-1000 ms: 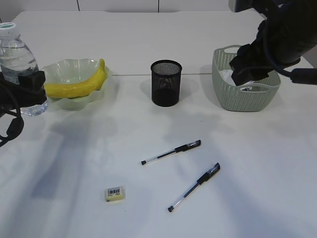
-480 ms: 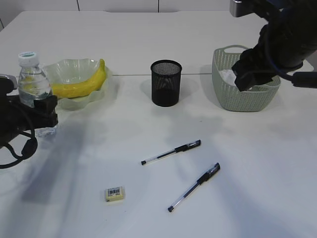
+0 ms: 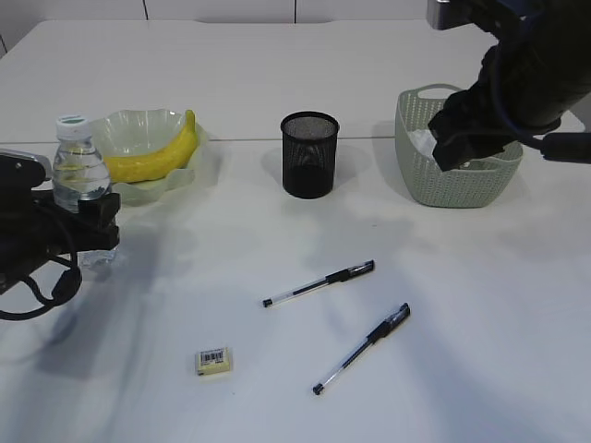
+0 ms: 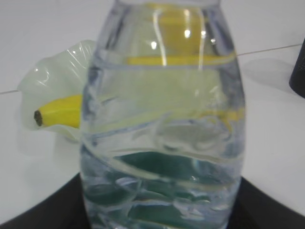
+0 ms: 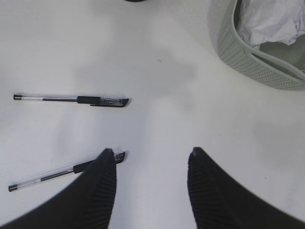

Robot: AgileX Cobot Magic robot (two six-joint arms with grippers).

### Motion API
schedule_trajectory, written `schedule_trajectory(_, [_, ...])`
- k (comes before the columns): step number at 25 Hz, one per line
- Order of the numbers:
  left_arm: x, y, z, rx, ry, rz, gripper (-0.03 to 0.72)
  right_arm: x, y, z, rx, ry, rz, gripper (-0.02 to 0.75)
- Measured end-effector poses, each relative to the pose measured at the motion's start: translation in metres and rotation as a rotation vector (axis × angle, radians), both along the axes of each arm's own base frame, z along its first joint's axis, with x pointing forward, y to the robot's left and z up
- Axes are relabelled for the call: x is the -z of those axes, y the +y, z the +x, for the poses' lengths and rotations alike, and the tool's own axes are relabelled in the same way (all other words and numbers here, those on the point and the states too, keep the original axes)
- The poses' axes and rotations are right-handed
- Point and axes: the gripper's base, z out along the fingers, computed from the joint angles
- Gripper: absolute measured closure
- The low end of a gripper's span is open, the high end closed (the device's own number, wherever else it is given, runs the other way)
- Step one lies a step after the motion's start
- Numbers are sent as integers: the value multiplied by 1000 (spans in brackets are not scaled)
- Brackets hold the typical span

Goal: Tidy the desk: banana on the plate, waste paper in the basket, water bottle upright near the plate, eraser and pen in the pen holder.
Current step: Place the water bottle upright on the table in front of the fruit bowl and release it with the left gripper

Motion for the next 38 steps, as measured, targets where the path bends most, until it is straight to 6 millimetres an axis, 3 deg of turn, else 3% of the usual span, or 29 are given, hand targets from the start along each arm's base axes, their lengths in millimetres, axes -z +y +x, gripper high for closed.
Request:
schedule_trajectory(16, [18, -6, 37, 9, -36, -25, 273, 0, 1, 0, 2, 6, 10, 374])
schedule_trajectory(28, [20, -10, 40, 41, -50, -33, 272, 0, 1, -1, 2, 8, 10, 374])
schedule_trajectory(38, [19, -12, 40, 63, -63, -42, 115, 0, 1, -1, 2, 10, 9, 374])
